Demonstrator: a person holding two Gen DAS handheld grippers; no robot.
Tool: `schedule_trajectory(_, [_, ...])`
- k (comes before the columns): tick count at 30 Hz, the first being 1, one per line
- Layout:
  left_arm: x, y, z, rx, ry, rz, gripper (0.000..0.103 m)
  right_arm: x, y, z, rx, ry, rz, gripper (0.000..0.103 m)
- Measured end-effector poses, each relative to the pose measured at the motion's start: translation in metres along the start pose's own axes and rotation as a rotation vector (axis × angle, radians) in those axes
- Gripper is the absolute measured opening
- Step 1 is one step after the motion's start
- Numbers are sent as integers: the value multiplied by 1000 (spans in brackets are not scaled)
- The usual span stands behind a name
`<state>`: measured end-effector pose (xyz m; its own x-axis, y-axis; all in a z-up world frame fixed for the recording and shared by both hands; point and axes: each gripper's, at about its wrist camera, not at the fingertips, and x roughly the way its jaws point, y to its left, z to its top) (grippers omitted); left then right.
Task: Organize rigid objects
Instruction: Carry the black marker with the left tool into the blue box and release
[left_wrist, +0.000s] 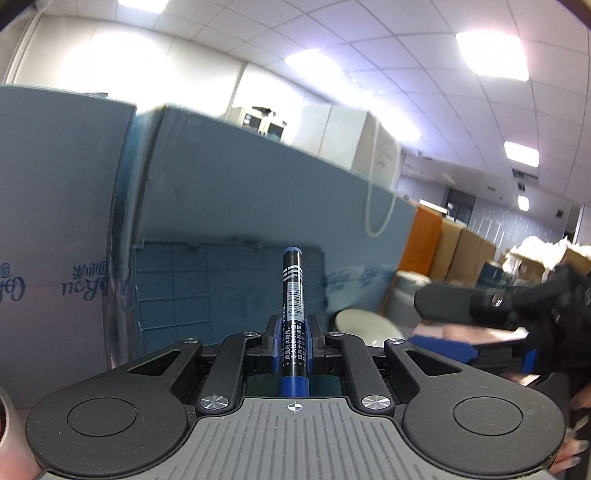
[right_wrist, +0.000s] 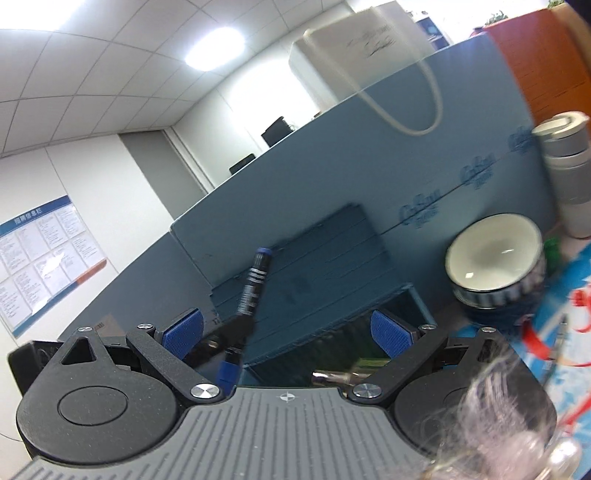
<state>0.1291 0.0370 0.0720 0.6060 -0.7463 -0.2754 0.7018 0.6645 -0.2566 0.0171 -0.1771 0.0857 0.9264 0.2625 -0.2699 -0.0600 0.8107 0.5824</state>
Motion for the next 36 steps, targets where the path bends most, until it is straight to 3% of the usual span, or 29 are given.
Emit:
schedule_trajectory(10, [32, -19, -23, 173, 156, 1, 11, 16, -12, -11, 22, 40, 7, 98])
schedule_trajectory(18, [47, -17, -39, 170, 246, -27, 11, 16, -21, -11, 50, 37, -15, 98])
schedule_trajectory(30, [46, -11, -38, 99, 248, -3, 15, 19, -22, -14, 40, 50, -39, 98])
schedule_trajectory(36, [34, -7, -32, 35, 197, 33, 56, 17, -23, -14, 35, 45, -50, 98])
